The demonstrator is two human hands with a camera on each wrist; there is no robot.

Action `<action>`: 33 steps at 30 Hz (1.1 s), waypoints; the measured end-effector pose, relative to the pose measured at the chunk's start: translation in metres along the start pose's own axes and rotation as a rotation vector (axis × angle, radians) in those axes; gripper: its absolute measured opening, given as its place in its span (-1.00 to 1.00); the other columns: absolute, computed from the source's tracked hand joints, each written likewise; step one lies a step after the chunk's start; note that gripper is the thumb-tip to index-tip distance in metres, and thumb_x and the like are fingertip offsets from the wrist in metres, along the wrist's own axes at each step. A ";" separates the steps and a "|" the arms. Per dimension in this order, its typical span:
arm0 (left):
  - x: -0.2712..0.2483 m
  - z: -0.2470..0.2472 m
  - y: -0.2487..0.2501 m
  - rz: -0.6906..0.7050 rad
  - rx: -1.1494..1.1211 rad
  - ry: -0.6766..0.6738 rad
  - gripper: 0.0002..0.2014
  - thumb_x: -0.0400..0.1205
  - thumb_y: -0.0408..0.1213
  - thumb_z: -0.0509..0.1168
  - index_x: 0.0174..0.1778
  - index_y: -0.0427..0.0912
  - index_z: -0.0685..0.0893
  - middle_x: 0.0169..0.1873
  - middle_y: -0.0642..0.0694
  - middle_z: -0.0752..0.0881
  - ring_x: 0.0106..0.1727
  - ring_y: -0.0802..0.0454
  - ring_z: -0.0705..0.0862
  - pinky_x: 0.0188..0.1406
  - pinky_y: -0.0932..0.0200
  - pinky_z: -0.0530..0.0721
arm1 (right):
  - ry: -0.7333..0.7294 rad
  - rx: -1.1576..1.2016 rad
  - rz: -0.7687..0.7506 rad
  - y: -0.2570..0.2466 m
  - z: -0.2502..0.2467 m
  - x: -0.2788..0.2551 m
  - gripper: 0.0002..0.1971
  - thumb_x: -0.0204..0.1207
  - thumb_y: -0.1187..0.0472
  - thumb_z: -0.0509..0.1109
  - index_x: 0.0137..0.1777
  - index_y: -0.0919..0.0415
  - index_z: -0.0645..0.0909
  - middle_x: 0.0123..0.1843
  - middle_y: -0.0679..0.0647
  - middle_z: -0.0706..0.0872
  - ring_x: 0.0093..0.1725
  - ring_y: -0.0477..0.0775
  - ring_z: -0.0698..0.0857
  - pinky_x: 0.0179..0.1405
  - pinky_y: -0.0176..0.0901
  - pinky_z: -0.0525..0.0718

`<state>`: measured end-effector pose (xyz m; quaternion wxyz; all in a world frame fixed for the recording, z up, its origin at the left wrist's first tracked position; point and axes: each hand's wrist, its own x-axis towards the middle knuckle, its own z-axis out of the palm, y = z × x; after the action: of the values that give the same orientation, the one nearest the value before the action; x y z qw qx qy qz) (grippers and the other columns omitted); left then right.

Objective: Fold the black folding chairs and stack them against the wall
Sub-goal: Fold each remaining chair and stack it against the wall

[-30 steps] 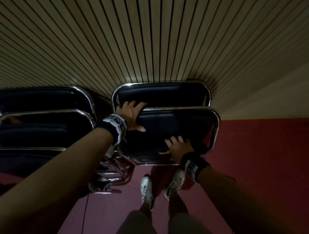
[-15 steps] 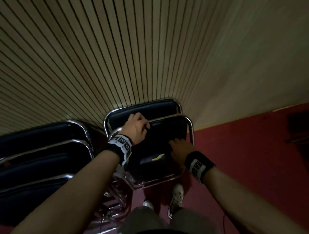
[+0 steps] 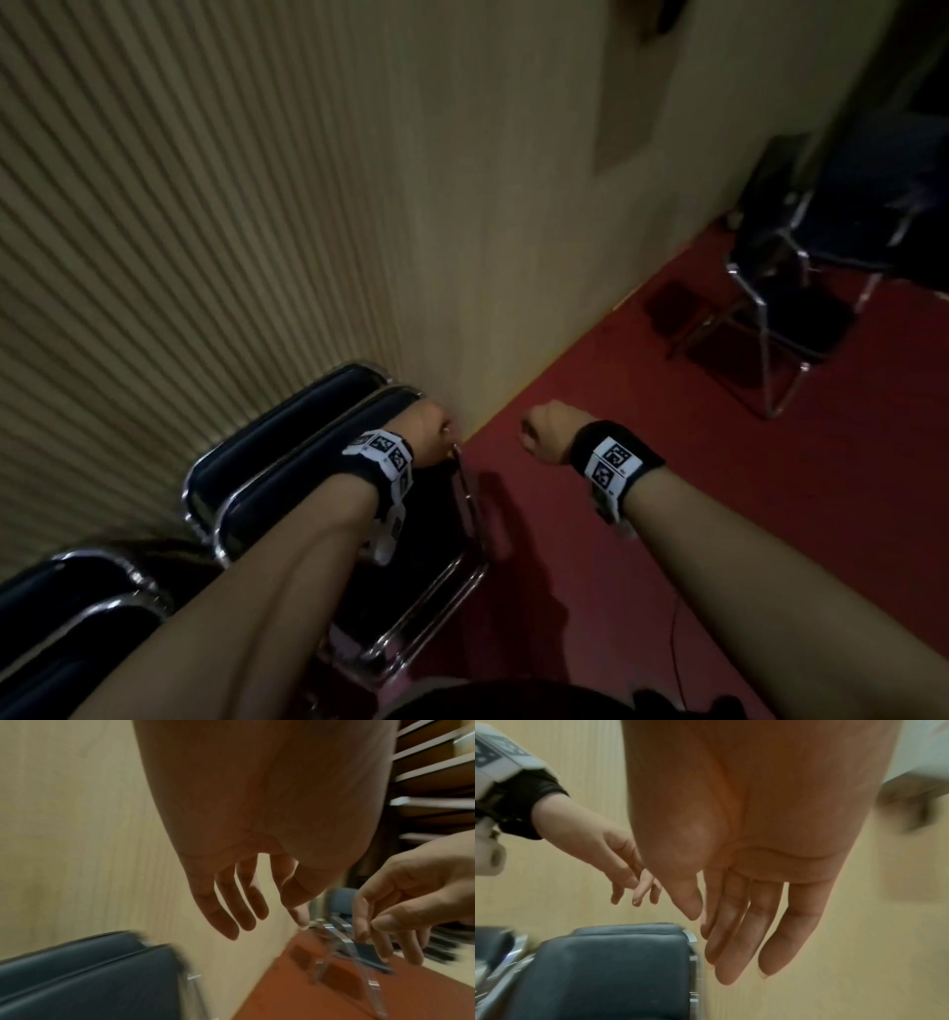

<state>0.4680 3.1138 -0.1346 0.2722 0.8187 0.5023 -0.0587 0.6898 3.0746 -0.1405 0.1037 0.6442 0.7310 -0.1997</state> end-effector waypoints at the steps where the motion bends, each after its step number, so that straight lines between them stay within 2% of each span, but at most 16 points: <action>1: 0.004 0.003 0.030 0.042 0.001 -0.019 -0.69 0.58 -0.14 0.17 -0.11 -0.16 0.81 -0.10 -0.13 0.82 -0.03 -0.11 0.79 -0.02 0.01 0.75 | 0.030 0.034 0.052 0.023 -0.002 -0.028 -0.75 0.69 0.12 0.22 0.08 0.23 0.68 -0.02 0.19 0.77 -0.08 0.26 0.72 -0.15 -0.06 0.63; 5: 0.011 0.021 0.091 0.146 0.034 -0.033 -0.78 0.71 -0.29 0.23 -0.05 -0.02 0.80 0.04 -0.01 0.75 -0.02 0.05 0.73 -0.14 0.28 0.62 | 0.072 0.108 0.125 0.068 0.004 -0.090 -0.76 0.65 0.09 0.24 0.11 0.14 0.71 0.03 0.14 0.80 -0.03 0.22 0.76 0.04 0.11 0.78; 7: 0.013 0.055 0.171 0.268 0.071 -0.048 -0.77 0.68 -0.25 0.25 -0.17 0.14 0.75 0.09 0.02 0.71 0.01 0.05 0.73 -0.03 0.23 0.64 | 0.088 0.173 0.244 0.120 0.021 -0.173 -0.76 0.67 0.09 0.25 0.15 0.14 0.70 0.03 0.12 0.79 -0.02 0.21 0.76 0.06 0.13 0.79; 8: 0.014 0.054 0.170 0.246 0.077 -0.038 -0.76 0.67 -0.23 0.25 -0.21 0.18 0.73 0.08 0.03 0.68 -0.03 0.05 0.72 -0.03 0.20 0.65 | 0.092 0.165 0.243 0.120 0.022 -0.172 -0.75 0.67 0.08 0.25 0.16 0.14 0.70 0.04 0.12 0.79 -0.01 0.20 0.76 0.06 0.13 0.79; 10: 0.005 0.098 0.259 0.362 0.115 -0.076 -0.76 0.66 -0.20 0.24 -0.23 0.19 0.73 0.00 0.06 0.62 -0.18 0.07 0.68 -0.17 0.21 0.61 | 0.105 0.217 0.372 0.176 0.046 -0.259 -0.73 0.66 0.07 0.26 0.19 0.13 0.71 0.07 0.11 0.79 0.02 0.19 0.77 0.08 0.12 0.80; 11: 0.005 0.097 0.260 0.354 0.122 -0.071 -0.75 0.66 -0.21 0.24 -0.22 0.19 0.75 -0.04 0.07 0.60 -0.24 0.10 0.66 -0.26 0.22 0.56 | 0.115 0.214 0.363 0.181 0.050 -0.256 -0.72 0.66 0.06 0.25 0.19 0.12 0.72 0.09 0.11 0.80 0.02 0.19 0.77 0.08 0.12 0.80; 12: -0.004 0.121 0.309 0.425 0.127 -0.099 -0.75 0.66 -0.21 0.24 -0.20 0.17 0.76 -0.04 0.07 0.59 -0.26 0.12 0.64 -0.29 0.24 0.52 | 0.095 0.218 0.436 0.210 0.063 -0.304 -0.71 0.65 0.05 0.25 0.19 0.11 0.73 0.10 0.12 0.81 0.02 0.19 0.78 0.08 0.11 0.80; 13: -0.011 0.146 0.352 0.482 0.129 -0.105 -0.76 0.66 -0.22 0.24 -0.17 0.16 0.78 -0.02 0.08 0.57 -0.24 0.14 0.63 -0.26 0.25 0.50 | 0.097 0.233 0.493 0.235 0.074 -0.349 -0.71 0.65 0.06 0.25 0.18 0.12 0.74 0.09 0.13 0.81 0.01 0.20 0.78 0.07 0.11 0.81; 14: -0.012 0.145 0.353 0.470 0.127 -0.102 -0.76 0.66 -0.23 0.24 -0.14 0.14 0.79 0.00 0.08 0.55 -0.20 0.15 0.62 -0.19 0.25 0.50 | 0.104 0.233 0.491 0.239 0.074 -0.349 -0.72 0.66 0.08 0.24 0.18 0.12 0.74 0.08 0.12 0.81 0.01 0.20 0.78 0.05 0.10 0.81; 16: -0.033 0.198 0.438 0.583 0.142 -0.150 -0.76 0.67 -0.24 0.23 -0.09 0.12 0.80 0.02 0.08 0.53 -0.10 0.12 0.63 -0.06 0.24 0.50 | 0.098 0.289 0.619 0.280 0.100 -0.444 -0.72 0.67 0.11 0.23 0.17 0.11 0.76 0.04 0.12 0.81 -0.02 0.20 0.79 0.02 0.09 0.82; 17: -0.035 0.195 0.440 0.567 0.136 -0.153 -0.77 0.67 -0.25 0.24 -0.07 0.12 0.80 0.03 0.07 0.53 -0.06 0.11 0.62 -0.03 0.24 0.50 | 0.109 0.272 0.612 0.284 0.098 -0.444 -0.72 0.67 0.11 0.22 0.17 0.11 0.76 0.03 0.12 0.82 -0.03 0.20 0.79 0.01 0.10 0.82; 19: -0.064 0.253 0.518 0.708 0.172 -0.218 -0.77 0.67 -0.25 0.24 -0.04 0.10 0.80 0.05 0.04 0.54 -0.03 0.09 0.62 -0.01 0.24 0.48 | 0.109 0.343 0.737 0.317 0.139 -0.536 -0.70 0.67 0.09 0.21 0.16 0.12 0.75 0.04 0.11 0.81 -0.03 0.20 0.79 0.03 0.13 0.82; 20: -0.066 0.254 0.520 0.690 0.179 -0.238 -0.77 0.67 -0.26 0.24 -0.03 0.10 0.80 0.06 0.03 0.54 -0.02 0.08 0.63 -0.01 0.23 0.48 | 0.123 0.349 0.742 0.318 0.143 -0.538 -0.70 0.67 0.07 0.20 0.15 0.12 0.75 0.05 0.10 0.81 -0.03 0.19 0.78 0.03 0.14 0.82; 25: -0.131 0.335 0.656 0.910 0.312 -0.415 -0.73 0.69 -0.28 0.20 -0.01 0.09 0.80 0.08 0.03 0.53 -0.04 0.07 0.60 0.00 0.23 0.49 | 0.118 0.490 0.995 0.346 0.217 -0.699 -0.71 0.71 0.12 0.22 0.22 0.12 0.74 0.10 0.09 0.81 0.03 0.19 0.77 0.06 0.06 0.78; 29: -0.154 0.352 0.723 1.014 0.379 -0.463 -0.72 0.69 -0.32 0.19 0.06 0.00 0.81 -0.12 0.09 0.65 -0.30 0.24 0.57 -0.25 0.31 0.47 | 0.196 0.551 1.102 0.353 0.240 -0.763 -0.69 0.73 0.13 0.19 0.28 0.16 0.72 0.15 0.12 0.81 0.09 0.19 0.77 0.15 0.11 0.77; 33: -0.184 0.400 0.796 1.158 0.510 -0.535 -0.74 0.68 -0.29 0.21 0.00 0.05 0.80 -0.02 0.05 0.74 -0.12 0.06 0.72 -0.15 0.21 0.63 | 0.204 0.665 1.269 0.344 0.280 -0.834 -0.68 0.73 0.14 0.20 0.27 0.20 0.73 0.16 0.15 0.82 0.11 0.23 0.78 0.19 0.12 0.76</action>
<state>1.1292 2.4896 -0.0966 0.1729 0.9511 -0.1301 -0.2203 1.1221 2.2357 -0.1060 -0.0706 0.9574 0.1226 -0.2517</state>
